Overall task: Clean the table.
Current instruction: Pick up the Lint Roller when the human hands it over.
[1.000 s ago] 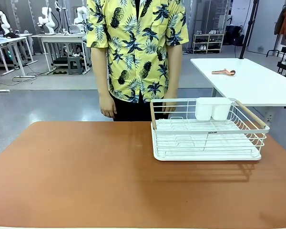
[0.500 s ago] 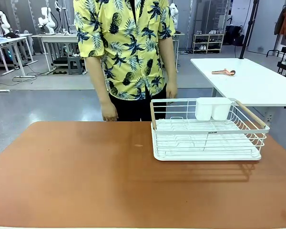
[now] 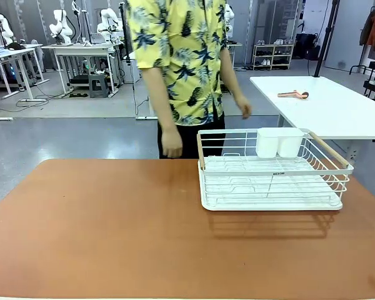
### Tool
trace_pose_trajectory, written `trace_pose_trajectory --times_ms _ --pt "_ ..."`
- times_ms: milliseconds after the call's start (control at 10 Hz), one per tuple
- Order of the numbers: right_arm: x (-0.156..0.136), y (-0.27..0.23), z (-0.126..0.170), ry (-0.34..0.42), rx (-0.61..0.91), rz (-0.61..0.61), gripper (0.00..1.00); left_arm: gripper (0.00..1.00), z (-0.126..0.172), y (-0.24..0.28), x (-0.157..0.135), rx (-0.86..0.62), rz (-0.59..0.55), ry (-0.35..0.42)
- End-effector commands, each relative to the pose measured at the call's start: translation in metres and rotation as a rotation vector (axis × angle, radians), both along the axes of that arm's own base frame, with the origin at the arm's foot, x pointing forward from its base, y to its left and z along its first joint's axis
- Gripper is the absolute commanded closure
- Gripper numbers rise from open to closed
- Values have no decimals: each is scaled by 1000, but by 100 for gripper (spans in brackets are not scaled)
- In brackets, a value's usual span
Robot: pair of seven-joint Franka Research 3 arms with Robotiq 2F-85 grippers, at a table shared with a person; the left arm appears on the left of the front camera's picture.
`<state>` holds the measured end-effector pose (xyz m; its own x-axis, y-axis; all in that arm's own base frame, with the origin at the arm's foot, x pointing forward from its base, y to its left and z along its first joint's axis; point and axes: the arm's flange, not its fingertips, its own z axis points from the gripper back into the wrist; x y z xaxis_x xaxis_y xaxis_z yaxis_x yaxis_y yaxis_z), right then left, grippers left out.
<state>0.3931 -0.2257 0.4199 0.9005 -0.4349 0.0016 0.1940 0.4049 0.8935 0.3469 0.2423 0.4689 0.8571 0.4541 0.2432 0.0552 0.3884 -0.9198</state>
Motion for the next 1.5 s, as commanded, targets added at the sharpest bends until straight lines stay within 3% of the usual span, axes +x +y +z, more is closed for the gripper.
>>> trace_pose_trajectory --times_ms 0,1400 --pt "-1 0 4 -6 0 -2 0 0 1 0 -1 0 1 -3" --pt "-1 0 4 -6 0 -2 0 0 1 0 -1 0 1 -3"
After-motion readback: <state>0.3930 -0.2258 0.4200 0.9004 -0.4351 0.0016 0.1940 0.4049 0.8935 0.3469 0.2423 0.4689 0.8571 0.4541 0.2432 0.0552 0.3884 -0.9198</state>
